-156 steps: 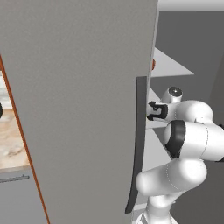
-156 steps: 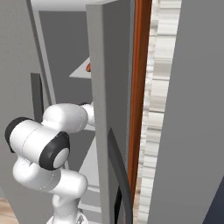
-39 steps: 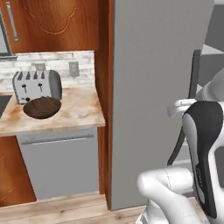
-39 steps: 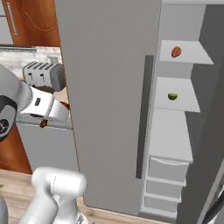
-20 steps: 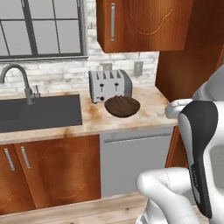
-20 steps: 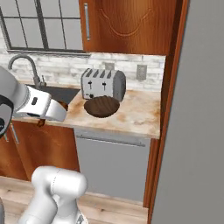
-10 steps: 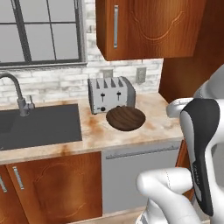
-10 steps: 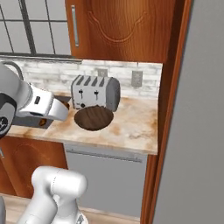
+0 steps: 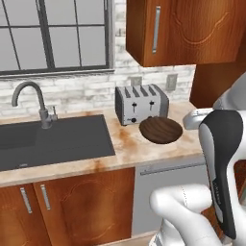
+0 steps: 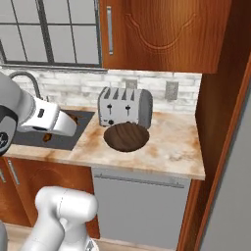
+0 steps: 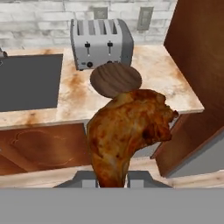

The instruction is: Take the kiwi, sweet potato, and chicken drumstick from the freezer and place them in the bowl on the counter.

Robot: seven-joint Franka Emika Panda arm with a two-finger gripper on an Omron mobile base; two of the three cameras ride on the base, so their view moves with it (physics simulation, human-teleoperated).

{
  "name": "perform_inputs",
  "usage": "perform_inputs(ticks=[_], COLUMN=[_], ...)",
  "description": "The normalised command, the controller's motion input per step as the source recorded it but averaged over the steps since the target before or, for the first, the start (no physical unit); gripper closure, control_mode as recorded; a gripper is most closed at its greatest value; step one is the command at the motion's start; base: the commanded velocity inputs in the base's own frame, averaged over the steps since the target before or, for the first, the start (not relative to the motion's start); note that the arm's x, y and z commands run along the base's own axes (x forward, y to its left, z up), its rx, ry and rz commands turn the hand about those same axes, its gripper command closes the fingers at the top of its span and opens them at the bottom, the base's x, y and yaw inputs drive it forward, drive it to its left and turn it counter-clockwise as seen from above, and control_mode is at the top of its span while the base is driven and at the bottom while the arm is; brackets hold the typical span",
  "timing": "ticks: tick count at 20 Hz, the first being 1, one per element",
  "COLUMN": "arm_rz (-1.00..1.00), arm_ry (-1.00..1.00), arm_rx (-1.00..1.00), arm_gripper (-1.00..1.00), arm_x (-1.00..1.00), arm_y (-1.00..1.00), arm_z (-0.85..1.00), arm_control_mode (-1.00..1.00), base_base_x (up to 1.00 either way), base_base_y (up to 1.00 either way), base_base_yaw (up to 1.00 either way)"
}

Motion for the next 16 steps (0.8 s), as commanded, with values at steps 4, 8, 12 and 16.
perform_inputs(ticks=[4, 8, 12, 16], arm_rz=[0.0, 0.0, 0.0, 0.0], arm_ry=[0.0, 0.0, 0.0, 0.0], arm_rx=[0.0, 0.0, 0.0, 0.04], arm_gripper=[1.0, 1.0, 1.0, 1.0], arm_x=[0.0, 0.0, 0.0, 0.08], arm_y=[0.0, 0.0, 0.0, -0.17], arm_z=[0.0, 0.0, 0.0, -0.23], arm_control_mode=[1.0, 1.0, 1.0, -1.0], base_base_x=[0.73, 0.77, 0.55, 0.13], base_base_y=[0.05, 0.0, -0.09, -0.04], base_base_yaw=[0.0, 0.0, 0.0, 0.0])
